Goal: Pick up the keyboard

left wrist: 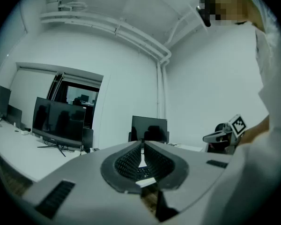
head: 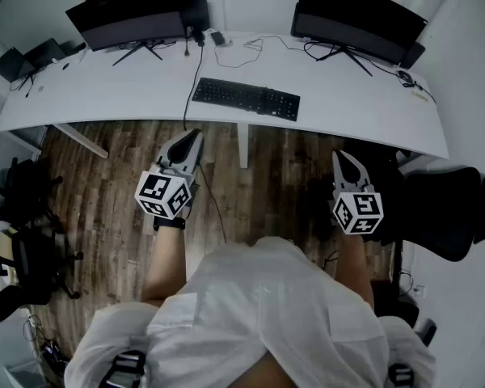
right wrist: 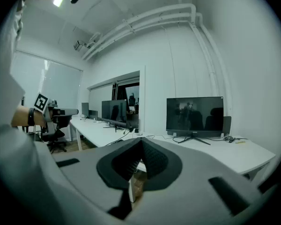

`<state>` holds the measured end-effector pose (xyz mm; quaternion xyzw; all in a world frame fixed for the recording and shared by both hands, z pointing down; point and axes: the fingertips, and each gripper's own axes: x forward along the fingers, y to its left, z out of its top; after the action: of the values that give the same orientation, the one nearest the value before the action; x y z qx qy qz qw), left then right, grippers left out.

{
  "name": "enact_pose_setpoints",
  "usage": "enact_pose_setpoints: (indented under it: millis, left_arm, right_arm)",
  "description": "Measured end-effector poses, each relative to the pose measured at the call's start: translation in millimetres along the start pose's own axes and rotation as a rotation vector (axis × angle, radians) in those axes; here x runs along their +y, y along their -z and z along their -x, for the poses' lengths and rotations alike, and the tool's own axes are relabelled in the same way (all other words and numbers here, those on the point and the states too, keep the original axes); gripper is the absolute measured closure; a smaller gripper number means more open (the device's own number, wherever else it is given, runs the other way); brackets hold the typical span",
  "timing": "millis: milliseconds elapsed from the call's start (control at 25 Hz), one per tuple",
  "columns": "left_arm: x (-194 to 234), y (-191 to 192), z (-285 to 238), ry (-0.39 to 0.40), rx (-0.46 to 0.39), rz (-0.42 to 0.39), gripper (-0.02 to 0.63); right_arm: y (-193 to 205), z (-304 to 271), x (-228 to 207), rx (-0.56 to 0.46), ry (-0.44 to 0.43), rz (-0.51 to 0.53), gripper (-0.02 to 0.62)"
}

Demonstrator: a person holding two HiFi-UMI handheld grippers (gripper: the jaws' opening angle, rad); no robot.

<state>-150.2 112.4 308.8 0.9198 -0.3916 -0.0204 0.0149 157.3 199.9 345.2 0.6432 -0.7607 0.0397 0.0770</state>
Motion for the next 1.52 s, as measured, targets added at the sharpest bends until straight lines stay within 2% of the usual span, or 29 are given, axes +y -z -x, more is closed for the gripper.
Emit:
enact_pose_setpoints:
  millis: [560,880,960,1040,1200,1520]
  left_arm:
    - [21,5,3,0.011,0.002,0.018,0.586]
    - [25,17,-11,0.049,0.017,0.045,0.586]
    - [24,22,-21,0.065,0.031,0.045,0.586]
    - [25,29,-34,0.078,0.050,0.045,0.586]
    - [30,44,-65,0.097,0.094,0.051,0.586]
    - [29,78,-151,0.135,0.175,0.070,0.586]
  right_arm:
    - [6,-17,19,0.026,-0.015,-0.001,0.595]
    - [11,-34,33,0.045,-0.081,-0.041,0.592]
    - [16,-43,32,0.067,-0.097,-0.033,0.589]
    - [23,-57,30,0.097,-0.122,-0.025,0.515]
    - [36,-92,22,0.153,-0.174,-0.003,0.460]
    - [64,-179,-12,0.251,-0.250,0.058,0.439]
